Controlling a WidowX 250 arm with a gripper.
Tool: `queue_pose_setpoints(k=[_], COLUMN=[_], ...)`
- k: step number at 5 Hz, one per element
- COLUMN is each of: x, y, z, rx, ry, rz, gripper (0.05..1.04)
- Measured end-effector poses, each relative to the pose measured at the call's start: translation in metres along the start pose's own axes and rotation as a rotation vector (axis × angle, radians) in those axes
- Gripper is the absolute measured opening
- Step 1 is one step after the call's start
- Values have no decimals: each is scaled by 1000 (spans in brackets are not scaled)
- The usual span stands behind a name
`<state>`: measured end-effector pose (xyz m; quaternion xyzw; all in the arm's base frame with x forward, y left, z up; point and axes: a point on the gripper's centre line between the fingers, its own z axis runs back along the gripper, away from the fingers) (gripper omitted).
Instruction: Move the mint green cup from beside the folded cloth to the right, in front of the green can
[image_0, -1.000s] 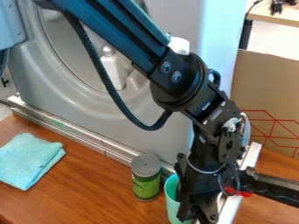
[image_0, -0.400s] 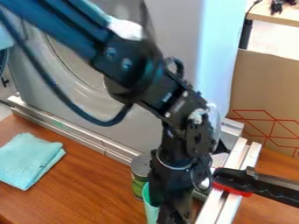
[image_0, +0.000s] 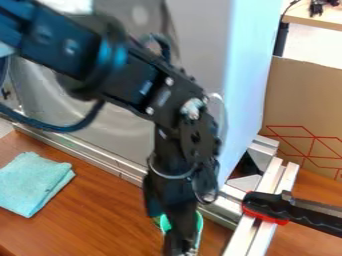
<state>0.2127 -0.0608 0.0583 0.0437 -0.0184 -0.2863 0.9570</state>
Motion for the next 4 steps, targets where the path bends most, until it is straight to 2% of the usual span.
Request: queue_pose_setpoints(k=[1,2,3,4], x=[-54,-86,-115,-137], y=[28,62,96,137], z=[12,9,-2,-4], rx=[79,86,71,84], ry=[188,251,288,259], rz=[180,315,385,433], gripper=[1008,1008,1008,1008])
